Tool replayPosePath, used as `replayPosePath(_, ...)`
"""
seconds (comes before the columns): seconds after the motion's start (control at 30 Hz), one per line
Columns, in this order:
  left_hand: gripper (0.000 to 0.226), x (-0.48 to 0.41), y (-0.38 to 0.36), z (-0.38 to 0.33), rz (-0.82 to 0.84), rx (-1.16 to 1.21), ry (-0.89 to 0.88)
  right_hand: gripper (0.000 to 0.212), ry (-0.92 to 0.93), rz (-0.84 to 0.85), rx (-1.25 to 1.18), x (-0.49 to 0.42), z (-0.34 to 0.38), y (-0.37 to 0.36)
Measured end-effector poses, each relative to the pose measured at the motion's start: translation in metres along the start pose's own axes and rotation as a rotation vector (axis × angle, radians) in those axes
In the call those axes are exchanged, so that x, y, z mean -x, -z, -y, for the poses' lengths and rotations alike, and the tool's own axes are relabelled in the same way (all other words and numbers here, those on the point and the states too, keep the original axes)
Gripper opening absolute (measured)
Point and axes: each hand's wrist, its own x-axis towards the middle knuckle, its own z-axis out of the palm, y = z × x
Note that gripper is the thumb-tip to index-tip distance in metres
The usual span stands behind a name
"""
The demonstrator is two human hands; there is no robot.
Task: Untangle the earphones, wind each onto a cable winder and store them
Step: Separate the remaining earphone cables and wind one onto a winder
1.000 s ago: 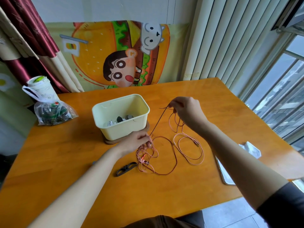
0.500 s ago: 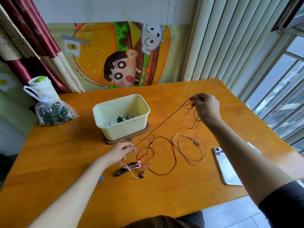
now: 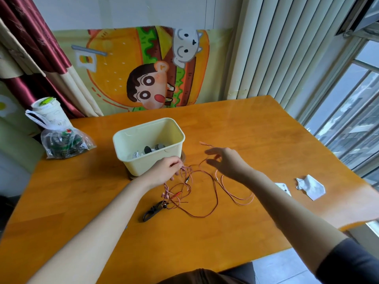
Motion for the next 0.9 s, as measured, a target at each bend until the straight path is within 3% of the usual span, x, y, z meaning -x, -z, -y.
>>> replayPosePath(0.1,0.027,0.000,-0.002,-0.017,-0.011,0.054,-0.091,0.029,0.175,0.083,-0.080,0.003,0.028,-0.010)
replayPosePath(0.27,0.019,0.007,0.002,-0.026,-0.027,0.179,-0.127,0.016,0.145,0.000,-0.080,-0.001,0.033,-0.009)
replayPosePath(0.67,0.010,0.017,-0.002,0.041,-0.059,0.012,0.131,0.025,0.027,-0.269,-0.043,-0.011,0.015,0.016)
replayPosePath(0.8,0.052,0.018,0.006,0.041,0.079,0.038,0.307,0.026,0.047,-0.346,-0.044,-0.014,0.016,0.024)
replayPosePath(0.9,0.056,0.016,0.018,0.032,-0.106,0.339,0.320,0.026,0.059,-0.369,-0.050,-0.016,0.019,0.032)
